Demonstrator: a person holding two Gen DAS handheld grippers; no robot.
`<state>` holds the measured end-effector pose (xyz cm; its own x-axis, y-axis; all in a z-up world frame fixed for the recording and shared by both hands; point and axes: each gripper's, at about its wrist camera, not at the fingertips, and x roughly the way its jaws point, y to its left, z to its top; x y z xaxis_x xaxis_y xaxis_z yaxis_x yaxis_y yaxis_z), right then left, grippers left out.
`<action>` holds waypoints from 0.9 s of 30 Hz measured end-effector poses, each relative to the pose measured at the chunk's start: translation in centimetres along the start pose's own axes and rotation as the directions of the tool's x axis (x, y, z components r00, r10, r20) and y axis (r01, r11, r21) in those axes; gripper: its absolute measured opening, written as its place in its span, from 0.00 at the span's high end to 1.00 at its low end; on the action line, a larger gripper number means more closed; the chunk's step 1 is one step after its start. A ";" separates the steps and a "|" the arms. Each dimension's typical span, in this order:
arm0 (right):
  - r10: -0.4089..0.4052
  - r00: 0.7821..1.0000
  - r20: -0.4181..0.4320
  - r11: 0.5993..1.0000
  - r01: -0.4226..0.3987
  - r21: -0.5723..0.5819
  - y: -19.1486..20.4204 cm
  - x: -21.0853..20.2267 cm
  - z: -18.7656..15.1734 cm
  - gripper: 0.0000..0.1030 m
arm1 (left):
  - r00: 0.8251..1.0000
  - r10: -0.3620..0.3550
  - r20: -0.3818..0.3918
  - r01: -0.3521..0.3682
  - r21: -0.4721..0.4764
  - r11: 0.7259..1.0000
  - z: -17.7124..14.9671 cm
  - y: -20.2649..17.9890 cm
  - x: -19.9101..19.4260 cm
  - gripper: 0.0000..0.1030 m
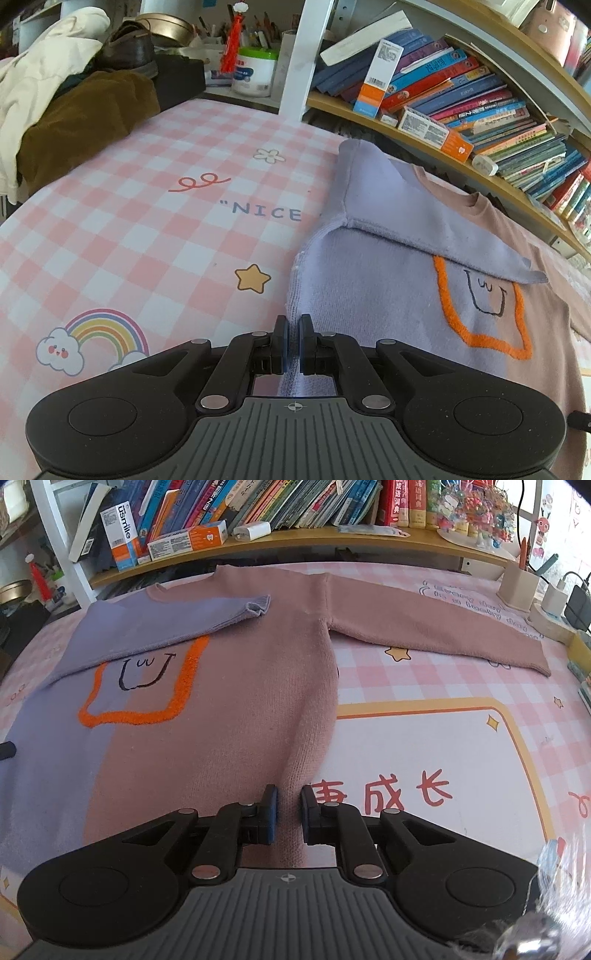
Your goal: Fold clothes
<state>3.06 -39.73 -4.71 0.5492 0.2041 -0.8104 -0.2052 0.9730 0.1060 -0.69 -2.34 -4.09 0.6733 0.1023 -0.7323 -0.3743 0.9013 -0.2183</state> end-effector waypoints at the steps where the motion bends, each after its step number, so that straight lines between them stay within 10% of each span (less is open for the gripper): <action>1: 0.001 1.000 -0.001 1.000 -0.001 0.001 0.0 -0.1 -0.1 0.88 | 1.000 -0.002 0.000 0.002 0.003 1.000 0.0 0.0 0.0 0.96; 16: -0.084 0.989 0.121 0.991 0.071 0.111 0.1 -4.6 -2.0 0.40 | 0.994 -0.061 0.089 0.057 0.042 0.997 -0.1 -0.3 -5.3 0.75; 27: -0.133 0.982 0.132 0.987 0.119 0.107 2.8 -7.4 -5.2 0.33 | 0.983 -0.178 0.053 0.163 0.215 0.963 -3.5 -3.3 -8.0 0.47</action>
<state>-5.80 -39.10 -1.46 0.6737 0.0855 -0.7340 -0.0505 0.9963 0.0697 -7.09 -7.57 0.23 0.7622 -0.0378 -0.6463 -0.1132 0.9751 -0.1905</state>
